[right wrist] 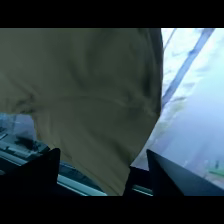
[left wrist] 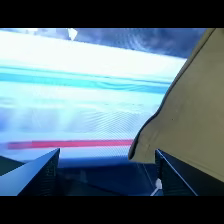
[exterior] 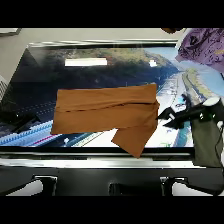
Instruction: Fold the clothes and pants, and hang the long-sleeved shirts on hangers.
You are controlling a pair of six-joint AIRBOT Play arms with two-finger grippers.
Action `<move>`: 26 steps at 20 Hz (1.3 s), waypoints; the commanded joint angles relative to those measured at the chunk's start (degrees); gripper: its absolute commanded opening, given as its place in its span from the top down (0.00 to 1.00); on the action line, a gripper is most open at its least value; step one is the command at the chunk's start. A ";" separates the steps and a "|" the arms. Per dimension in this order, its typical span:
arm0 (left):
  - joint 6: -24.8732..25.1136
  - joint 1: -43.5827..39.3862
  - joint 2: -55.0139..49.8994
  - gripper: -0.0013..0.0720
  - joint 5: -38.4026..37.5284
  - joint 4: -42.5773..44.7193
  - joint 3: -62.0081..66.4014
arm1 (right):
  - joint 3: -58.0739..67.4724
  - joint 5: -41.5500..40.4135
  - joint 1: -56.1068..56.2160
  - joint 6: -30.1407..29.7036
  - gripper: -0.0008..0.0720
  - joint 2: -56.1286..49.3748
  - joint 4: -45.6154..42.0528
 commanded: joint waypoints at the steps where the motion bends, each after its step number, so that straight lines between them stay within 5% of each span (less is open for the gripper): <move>1: -0.09 0.48 2.49 0.07 0.81 -0.35 -4.17 | -12.57 -3.85 3.28 -2.43 0.18 3.52 4.35; 14: -2.45 0.48 2.49 0.07 1.16 -0.79 -4.17 | -20.57 -13.79 9.81 -1.53 0.28 3.52 4.44; 18: -4.15 0.48 2.45 0.07 3.74 -2.82 -4.17 | -20.98 -15.06 9.81 -1.62 0.45 3.52 4.83; 21: -4.07 0.48 2.36 0.07 6.29 -6.38 -4.17 | -20.98 -15.47 9.81 -2.21 0.95 3.54 4.98; 26: 4.24 1.86 2.36 0.06 7.76 -11.39 -8.41 | -20.98 -15.47 9.81 -1.92 0.95 6.40 5.46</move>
